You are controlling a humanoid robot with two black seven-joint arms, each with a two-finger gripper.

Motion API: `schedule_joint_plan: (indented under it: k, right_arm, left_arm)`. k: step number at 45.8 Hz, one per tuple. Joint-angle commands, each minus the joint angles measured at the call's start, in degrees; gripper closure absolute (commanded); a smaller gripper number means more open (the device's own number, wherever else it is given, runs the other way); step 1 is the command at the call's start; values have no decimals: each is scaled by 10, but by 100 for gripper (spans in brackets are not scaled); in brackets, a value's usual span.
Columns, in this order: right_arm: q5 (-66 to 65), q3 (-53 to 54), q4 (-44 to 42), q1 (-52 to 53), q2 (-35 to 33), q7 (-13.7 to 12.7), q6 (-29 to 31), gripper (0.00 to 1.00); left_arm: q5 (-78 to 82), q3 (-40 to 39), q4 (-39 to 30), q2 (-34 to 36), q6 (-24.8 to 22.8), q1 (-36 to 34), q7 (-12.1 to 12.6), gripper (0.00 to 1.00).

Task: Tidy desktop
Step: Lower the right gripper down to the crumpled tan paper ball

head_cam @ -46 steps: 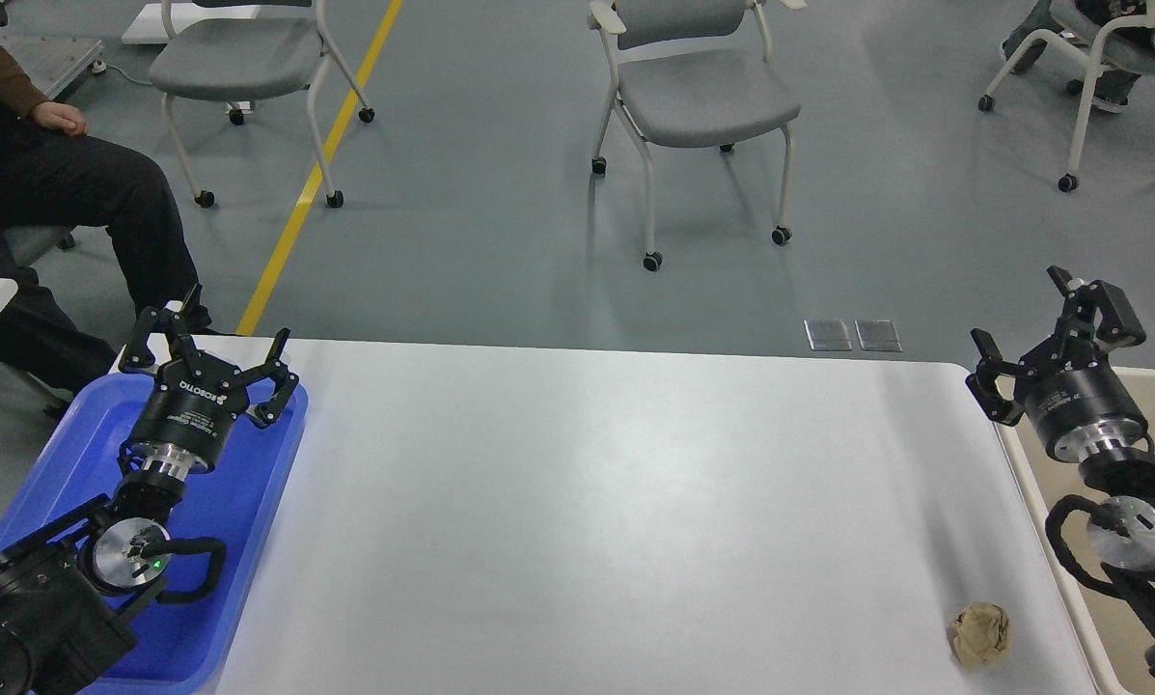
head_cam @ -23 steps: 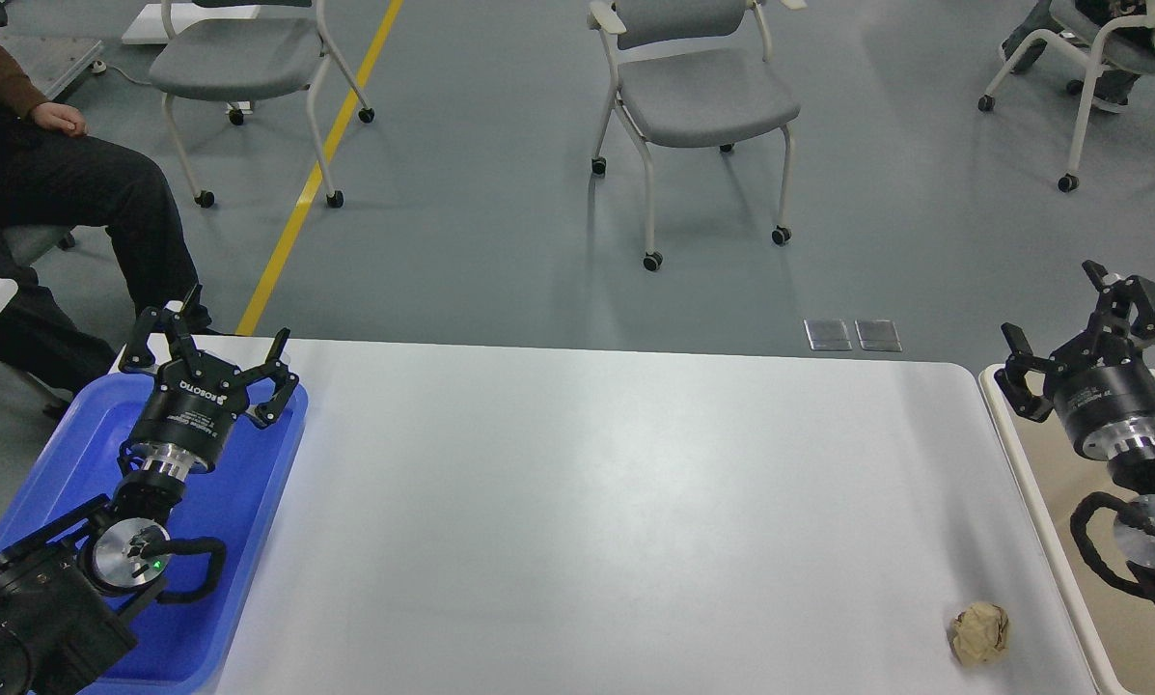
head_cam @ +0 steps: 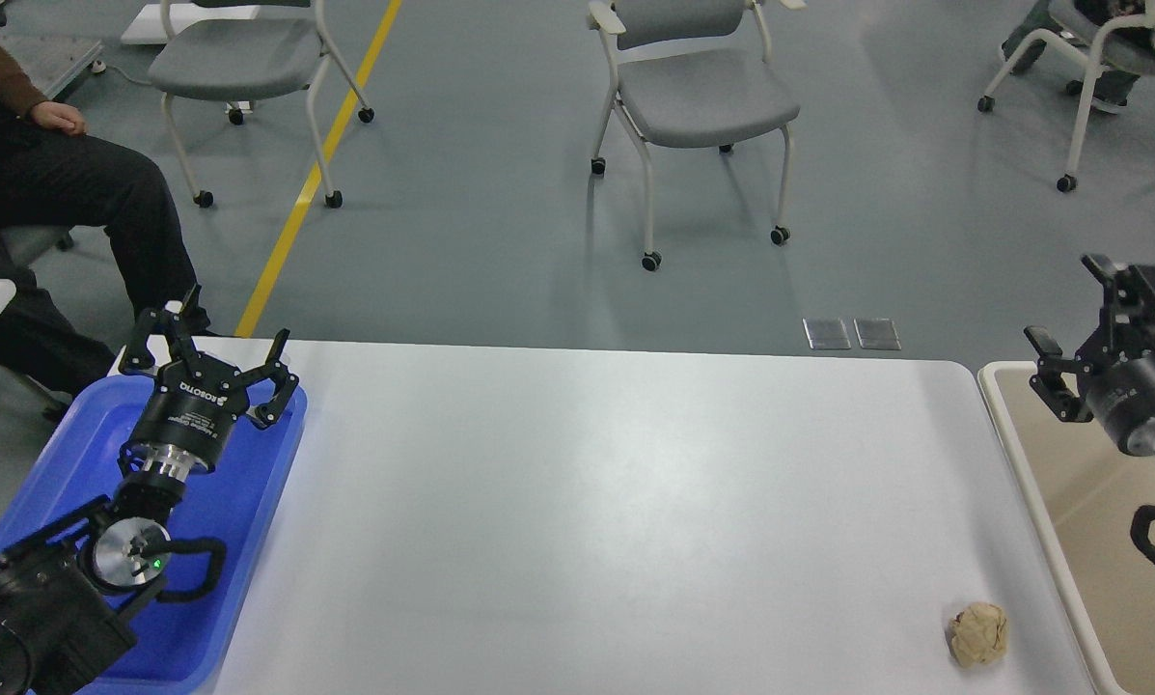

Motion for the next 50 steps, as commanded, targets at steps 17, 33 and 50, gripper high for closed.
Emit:
schedule_joint_plan:
  k: [17, 33, 50]
  right_arm:
    - [-427, -586, 89, 340, -179, 0, 3, 0]
    - [-528, -807, 110, 471, -143, 1, 4, 0]
    - [-539, -851, 109, 428, -96, 0, 1, 0]
  left_arm:
    - [0, 0, 0, 0, 0, 0, 1, 2]
    - [0, 0, 0, 0, 0, 0, 1, 2]
    - [0, 0, 0, 0, -1, 0, 0, 2]
